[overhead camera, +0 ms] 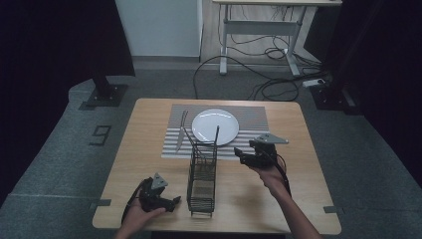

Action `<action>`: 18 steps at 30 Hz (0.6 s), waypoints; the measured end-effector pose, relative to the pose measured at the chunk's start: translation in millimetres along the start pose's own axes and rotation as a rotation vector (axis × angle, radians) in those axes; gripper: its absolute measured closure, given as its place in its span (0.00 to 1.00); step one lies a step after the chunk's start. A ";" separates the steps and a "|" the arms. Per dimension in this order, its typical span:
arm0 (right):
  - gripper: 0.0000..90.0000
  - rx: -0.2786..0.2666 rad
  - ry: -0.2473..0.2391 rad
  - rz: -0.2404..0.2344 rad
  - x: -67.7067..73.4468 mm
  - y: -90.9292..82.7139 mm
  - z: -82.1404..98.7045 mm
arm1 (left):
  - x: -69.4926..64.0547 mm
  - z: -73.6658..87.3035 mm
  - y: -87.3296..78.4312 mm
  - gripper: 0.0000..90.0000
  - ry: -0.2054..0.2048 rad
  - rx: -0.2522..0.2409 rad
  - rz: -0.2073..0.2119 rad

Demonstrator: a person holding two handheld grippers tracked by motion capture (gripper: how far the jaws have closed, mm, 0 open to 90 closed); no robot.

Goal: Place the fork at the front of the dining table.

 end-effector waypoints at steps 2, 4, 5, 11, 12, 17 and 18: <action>0.33 0.003 0.002 -0.007 2.2 3.8 -1.2 | 0.0 0.0 0.0 0.04 0.000 0.000 0.000; 0.33 0.008 -0.002 -0.012 5.2 8.1 -1.9 | 0.0 0.0 0.0 0.03 0.000 0.000 0.000; 0.33 0.008 -0.002 -0.012 5.2 8.1 -1.9 | 0.0 0.0 0.0 0.04 0.000 0.000 0.000; 0.33 -0.003 -0.004 -0.032 12.3 17.2 -6.1 | 0.0 0.0 0.0 0.04 0.000 0.001 0.000; 0.33 -0.005 -0.001 -0.034 12.9 18.3 -7.2 | 0.0 0.0 0.0 0.04 0.000 0.000 0.000; 0.34 -0.007 -0.005 -0.042 17.1 22.9 -11.4 | 0.0 0.0 -0.1 0.04 0.001 0.000 0.001; 0.34 -0.007 -0.010 -0.047 19.2 25.4 -13.0 | 0.2 0.2 -0.2 0.04 0.002 0.000 0.001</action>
Point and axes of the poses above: each handheld gripper's, and its own axes: y roughly forward along the jaws, z roughly out of its underside, x roughly to its left, the point moved 3 cm from there along y, roughly forward along the jaws, and after that the axes turned 8 degrees about -z, right-handed, at the moved point
